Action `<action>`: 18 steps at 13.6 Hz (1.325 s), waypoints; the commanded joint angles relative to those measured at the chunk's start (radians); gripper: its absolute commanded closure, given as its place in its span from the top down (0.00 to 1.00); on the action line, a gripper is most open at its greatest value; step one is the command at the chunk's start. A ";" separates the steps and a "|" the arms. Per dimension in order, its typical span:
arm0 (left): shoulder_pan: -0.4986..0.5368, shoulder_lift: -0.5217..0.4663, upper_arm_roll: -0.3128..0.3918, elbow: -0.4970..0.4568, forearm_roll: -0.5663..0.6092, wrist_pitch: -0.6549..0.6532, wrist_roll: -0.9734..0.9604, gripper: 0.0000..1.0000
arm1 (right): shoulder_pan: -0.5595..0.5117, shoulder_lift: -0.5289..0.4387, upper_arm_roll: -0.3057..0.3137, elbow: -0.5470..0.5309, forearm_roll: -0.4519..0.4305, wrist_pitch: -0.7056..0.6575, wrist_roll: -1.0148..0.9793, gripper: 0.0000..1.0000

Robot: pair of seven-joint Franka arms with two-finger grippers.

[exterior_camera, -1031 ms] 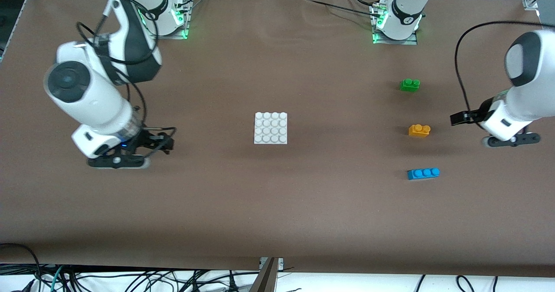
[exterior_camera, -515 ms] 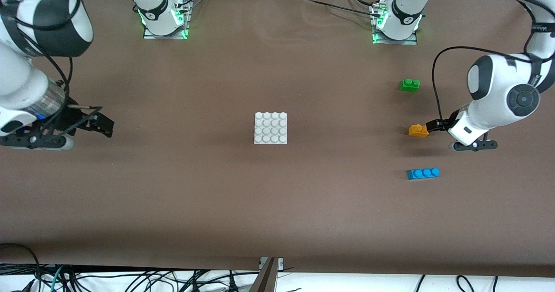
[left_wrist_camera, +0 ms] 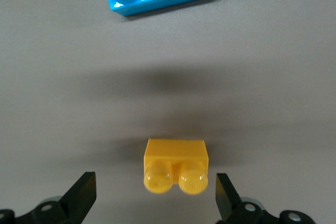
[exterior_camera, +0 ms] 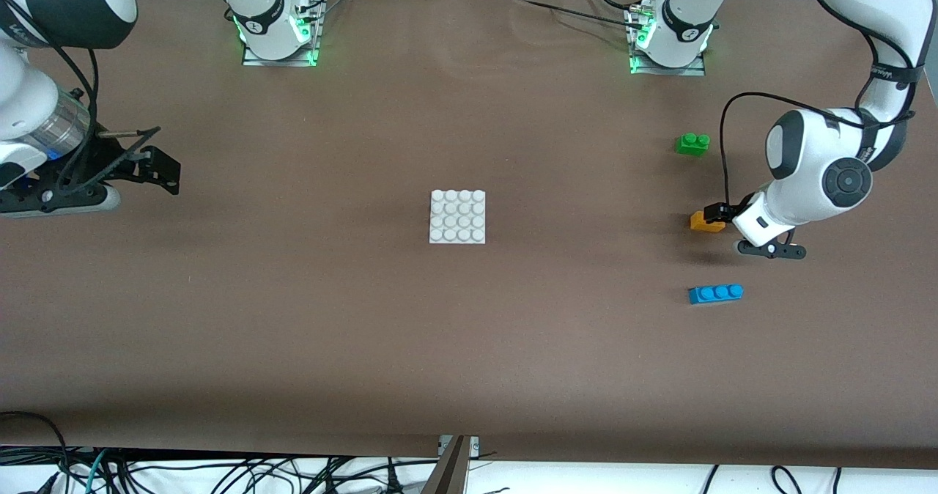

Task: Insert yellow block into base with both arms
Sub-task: 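Lower the left gripper and grasp the yellow brick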

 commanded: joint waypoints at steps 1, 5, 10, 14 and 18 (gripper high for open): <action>0.006 0.003 -0.004 -0.044 0.013 0.057 0.024 1.00 | -0.022 -0.040 0.061 -0.025 -0.004 -0.008 -0.032 1.00; 0.006 0.021 -0.004 -0.042 0.013 0.064 0.024 1.00 | -0.065 -0.042 0.058 -0.019 -0.006 -0.005 -0.032 1.00; 0.006 0.035 -0.004 -0.048 0.011 0.088 0.012 1.00 | -0.069 -0.068 0.012 -0.010 0.008 -0.002 -0.029 1.00; 0.006 0.032 -0.004 -0.064 0.011 0.087 0.010 1.00 | -0.094 -0.075 -0.003 -0.010 0.080 -0.008 -0.030 1.00; 0.008 0.031 -0.004 -0.074 0.011 0.087 0.010 0.94 | -0.094 -0.075 -0.008 -0.010 0.085 -0.018 -0.029 1.00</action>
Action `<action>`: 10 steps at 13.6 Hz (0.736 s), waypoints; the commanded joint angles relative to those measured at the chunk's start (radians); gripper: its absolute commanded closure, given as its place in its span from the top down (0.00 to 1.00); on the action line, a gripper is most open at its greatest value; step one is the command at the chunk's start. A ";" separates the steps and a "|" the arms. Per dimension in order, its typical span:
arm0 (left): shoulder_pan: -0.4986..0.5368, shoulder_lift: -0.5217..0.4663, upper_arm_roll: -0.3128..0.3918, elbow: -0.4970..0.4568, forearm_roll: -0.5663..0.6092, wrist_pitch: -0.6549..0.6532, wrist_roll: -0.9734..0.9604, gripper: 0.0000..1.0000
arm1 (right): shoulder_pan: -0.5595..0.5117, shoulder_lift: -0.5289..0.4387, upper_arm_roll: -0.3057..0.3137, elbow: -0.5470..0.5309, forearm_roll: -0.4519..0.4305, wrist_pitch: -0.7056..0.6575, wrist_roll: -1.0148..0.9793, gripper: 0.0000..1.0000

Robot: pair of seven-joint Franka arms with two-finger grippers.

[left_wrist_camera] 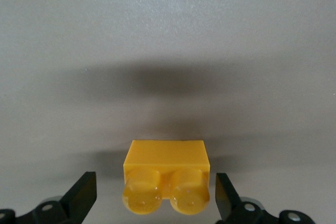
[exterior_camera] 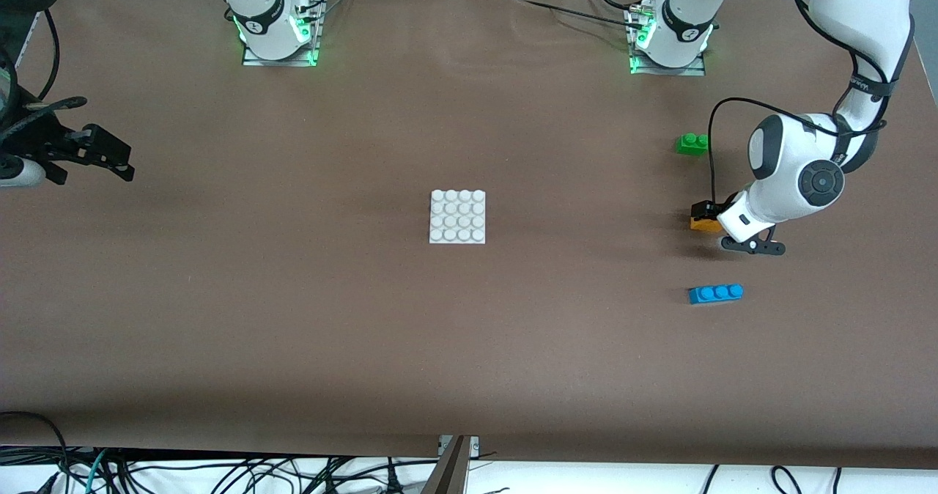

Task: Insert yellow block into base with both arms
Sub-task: 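Lower the left gripper and grasp the yellow brick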

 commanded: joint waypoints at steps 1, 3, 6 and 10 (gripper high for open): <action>0.009 -0.013 -0.005 -0.022 0.011 0.009 0.002 0.86 | -0.009 -0.019 0.002 -0.011 0.028 -0.016 0.001 1.00; 0.007 -0.013 -0.004 -0.022 0.011 0.009 0.002 0.77 | -0.009 -0.019 0.002 -0.009 0.039 -0.032 0.057 1.00; 0.007 -0.016 -0.005 -0.022 0.011 0.009 0.002 0.66 | -0.007 -0.016 0.002 -0.009 0.034 -0.038 0.053 1.00; 0.009 -0.035 -0.007 -0.018 0.010 0.001 0.000 0.22 | -0.006 -0.011 0.004 -0.009 0.023 -0.059 0.059 1.00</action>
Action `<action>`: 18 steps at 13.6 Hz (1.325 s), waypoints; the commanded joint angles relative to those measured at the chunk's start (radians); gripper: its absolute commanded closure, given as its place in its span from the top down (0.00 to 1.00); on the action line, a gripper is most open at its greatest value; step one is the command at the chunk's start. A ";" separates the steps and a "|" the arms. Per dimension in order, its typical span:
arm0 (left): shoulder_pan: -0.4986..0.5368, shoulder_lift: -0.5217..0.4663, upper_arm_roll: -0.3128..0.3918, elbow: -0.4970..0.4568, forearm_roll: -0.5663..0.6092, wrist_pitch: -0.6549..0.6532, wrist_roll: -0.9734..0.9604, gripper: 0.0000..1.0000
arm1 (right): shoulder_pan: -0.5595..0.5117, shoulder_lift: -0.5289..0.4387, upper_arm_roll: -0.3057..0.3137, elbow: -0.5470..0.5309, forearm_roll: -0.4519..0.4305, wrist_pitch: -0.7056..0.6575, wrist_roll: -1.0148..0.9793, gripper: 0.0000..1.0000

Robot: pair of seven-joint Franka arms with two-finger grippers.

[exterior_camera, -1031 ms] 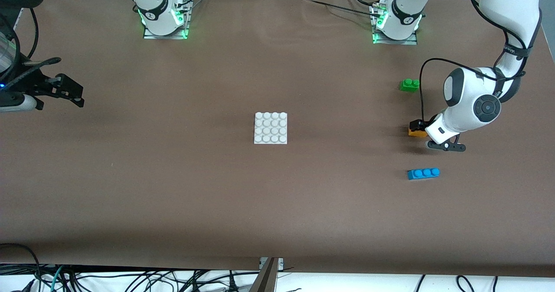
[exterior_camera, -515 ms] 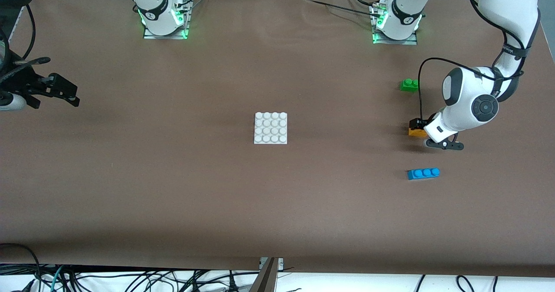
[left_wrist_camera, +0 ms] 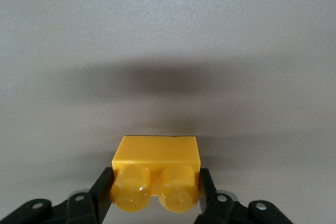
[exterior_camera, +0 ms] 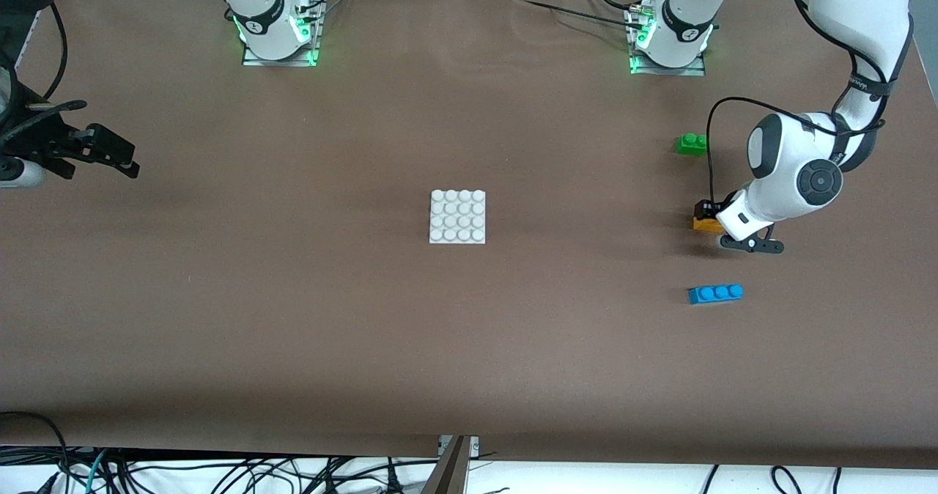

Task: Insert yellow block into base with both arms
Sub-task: 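Lower the left gripper and grasp the yellow brick, then carry the yellow brick with the left gripper above the white plate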

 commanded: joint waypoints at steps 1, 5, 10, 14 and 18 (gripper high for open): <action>0.007 -0.047 -0.008 -0.007 0.010 -0.003 0.000 0.15 | -0.006 -0.012 0.004 -0.007 0.005 -0.034 0.014 1.00; 0.005 -0.121 -0.045 0.003 0.007 -0.058 0.002 0.00 | -0.006 -0.012 0.006 -0.009 0.004 -0.038 0.019 1.00; -0.068 -0.155 -0.093 0.088 -0.128 -0.185 -0.042 0.00 | -0.004 -0.012 0.009 -0.007 0.009 -0.058 0.019 1.00; -0.194 -0.116 -0.145 0.167 -0.168 -0.190 -0.270 0.00 | -0.003 -0.012 0.006 -0.007 0.010 -0.070 0.034 1.00; -0.353 -0.018 -0.160 0.314 -0.199 -0.251 -0.540 0.00 | -0.004 -0.009 0.006 -0.007 0.005 -0.069 0.032 1.00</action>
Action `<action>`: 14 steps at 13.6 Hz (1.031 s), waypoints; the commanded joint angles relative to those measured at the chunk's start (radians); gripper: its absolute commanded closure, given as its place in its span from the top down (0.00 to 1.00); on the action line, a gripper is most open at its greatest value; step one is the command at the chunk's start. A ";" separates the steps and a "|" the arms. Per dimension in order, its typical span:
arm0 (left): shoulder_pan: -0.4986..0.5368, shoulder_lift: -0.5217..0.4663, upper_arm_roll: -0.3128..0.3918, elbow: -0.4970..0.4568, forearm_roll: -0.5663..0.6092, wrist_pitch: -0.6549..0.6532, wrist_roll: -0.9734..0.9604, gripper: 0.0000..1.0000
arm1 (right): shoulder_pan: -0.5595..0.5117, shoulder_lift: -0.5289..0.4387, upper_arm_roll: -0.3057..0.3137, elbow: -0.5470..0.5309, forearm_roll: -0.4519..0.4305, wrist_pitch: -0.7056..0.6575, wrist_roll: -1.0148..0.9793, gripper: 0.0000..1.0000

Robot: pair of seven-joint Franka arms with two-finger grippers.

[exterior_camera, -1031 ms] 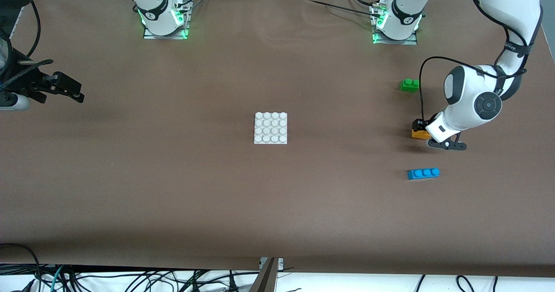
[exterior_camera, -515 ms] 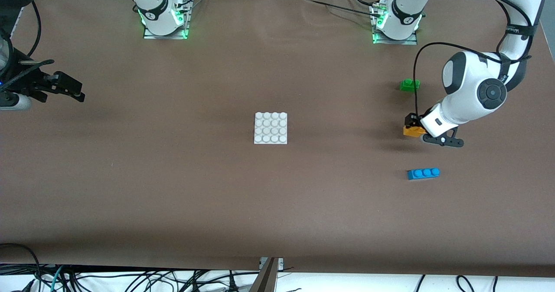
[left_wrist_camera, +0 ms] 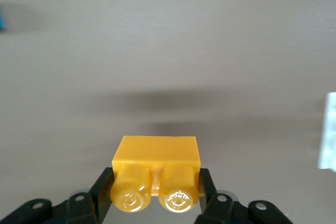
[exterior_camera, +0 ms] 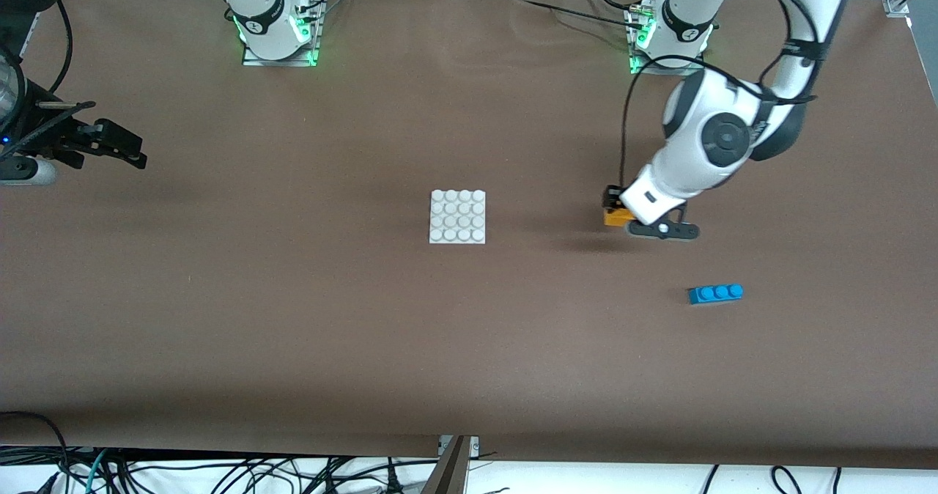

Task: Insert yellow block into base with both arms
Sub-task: 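Carry the yellow brick with the left gripper above the white plate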

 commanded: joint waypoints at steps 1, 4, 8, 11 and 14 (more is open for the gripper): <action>-0.108 0.107 0.009 0.154 -0.074 -0.075 -0.142 0.00 | -0.005 -0.007 0.003 -0.005 0.006 -0.010 0.010 1.00; -0.231 0.218 0.018 0.303 -0.091 -0.075 -0.271 0.00 | -0.005 -0.005 0.003 -0.005 0.006 -0.010 0.009 1.00; -0.361 0.351 0.021 0.450 -0.102 -0.072 -0.478 0.00 | -0.006 -0.005 0.003 -0.005 0.006 -0.010 0.004 1.00; -0.435 0.430 0.021 0.552 -0.108 -0.074 -0.541 0.00 | -0.006 -0.005 0.003 -0.005 0.006 -0.010 0.004 1.00; -0.480 0.482 0.033 0.604 -0.103 -0.069 -0.566 0.00 | -0.006 -0.005 0.003 -0.005 0.006 -0.009 0.002 1.00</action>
